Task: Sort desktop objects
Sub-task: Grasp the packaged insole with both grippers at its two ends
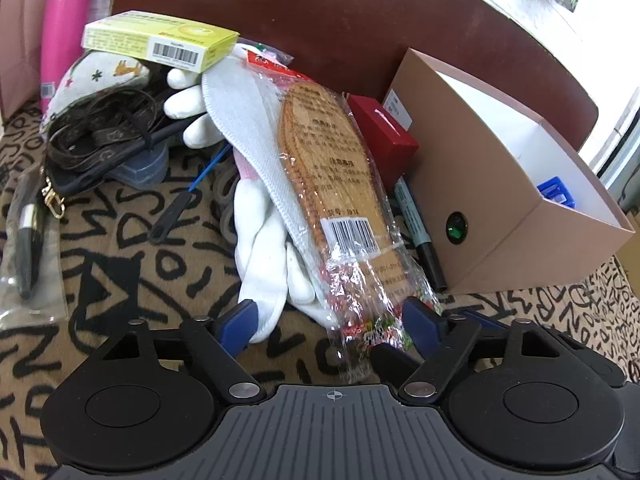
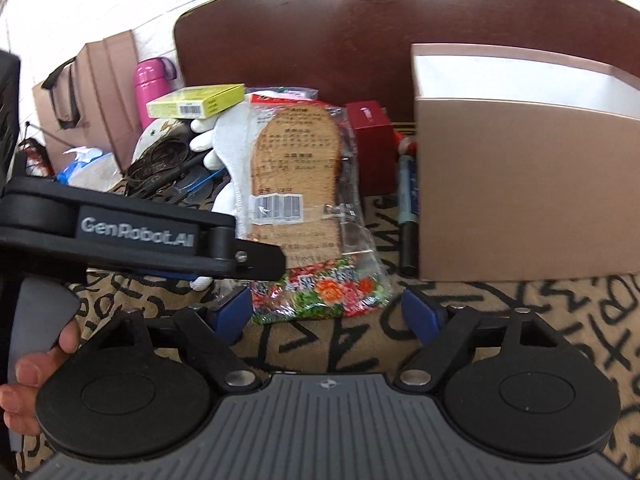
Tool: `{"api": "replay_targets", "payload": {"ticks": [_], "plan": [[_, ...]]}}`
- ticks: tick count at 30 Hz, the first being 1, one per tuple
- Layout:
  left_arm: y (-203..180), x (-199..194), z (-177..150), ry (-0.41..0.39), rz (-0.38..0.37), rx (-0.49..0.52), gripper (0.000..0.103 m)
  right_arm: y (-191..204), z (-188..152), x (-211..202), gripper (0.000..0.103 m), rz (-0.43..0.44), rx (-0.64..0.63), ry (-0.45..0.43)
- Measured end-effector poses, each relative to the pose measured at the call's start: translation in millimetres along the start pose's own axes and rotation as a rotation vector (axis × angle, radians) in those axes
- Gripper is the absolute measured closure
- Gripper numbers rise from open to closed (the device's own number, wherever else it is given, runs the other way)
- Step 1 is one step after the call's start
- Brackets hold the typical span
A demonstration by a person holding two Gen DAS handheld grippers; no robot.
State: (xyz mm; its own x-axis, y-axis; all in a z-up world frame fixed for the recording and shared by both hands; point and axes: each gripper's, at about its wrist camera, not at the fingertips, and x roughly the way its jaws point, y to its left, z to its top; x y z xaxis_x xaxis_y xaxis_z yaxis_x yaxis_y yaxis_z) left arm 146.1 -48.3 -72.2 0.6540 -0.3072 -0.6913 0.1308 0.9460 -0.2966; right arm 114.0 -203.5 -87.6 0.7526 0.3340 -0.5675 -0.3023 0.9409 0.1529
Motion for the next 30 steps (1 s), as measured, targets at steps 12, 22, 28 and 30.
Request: {"api": "replay_targets", "payload": {"ticks": [12, 22, 28, 30], "plan": [[-1.6, 14.1, 3.8, -0.004, 0.037, 0.043, 0.041, 7.1, 10.0, 25.4, 0.038, 0.074, -0.049, 0.004], [-10.1, -5.9, -4.7, 0.005, -0.012, 0.047, 0.068, 19.8, 5.9, 4.9, 0.042, 0.066, -0.086, 0.011], [-9.1, -29.0, -29.1, 0.051, -0.059, 0.005, 0.075, 26.5, -9.7, -24.2, 0.042, 0.103, -0.107, 0.063], [-10.5, -38.5, -40.4, 0.06, -0.067, 0.006, 0.075, 28.3, -17.2, -35.0, 0.042, 0.118, -0.104, 0.076]]}}
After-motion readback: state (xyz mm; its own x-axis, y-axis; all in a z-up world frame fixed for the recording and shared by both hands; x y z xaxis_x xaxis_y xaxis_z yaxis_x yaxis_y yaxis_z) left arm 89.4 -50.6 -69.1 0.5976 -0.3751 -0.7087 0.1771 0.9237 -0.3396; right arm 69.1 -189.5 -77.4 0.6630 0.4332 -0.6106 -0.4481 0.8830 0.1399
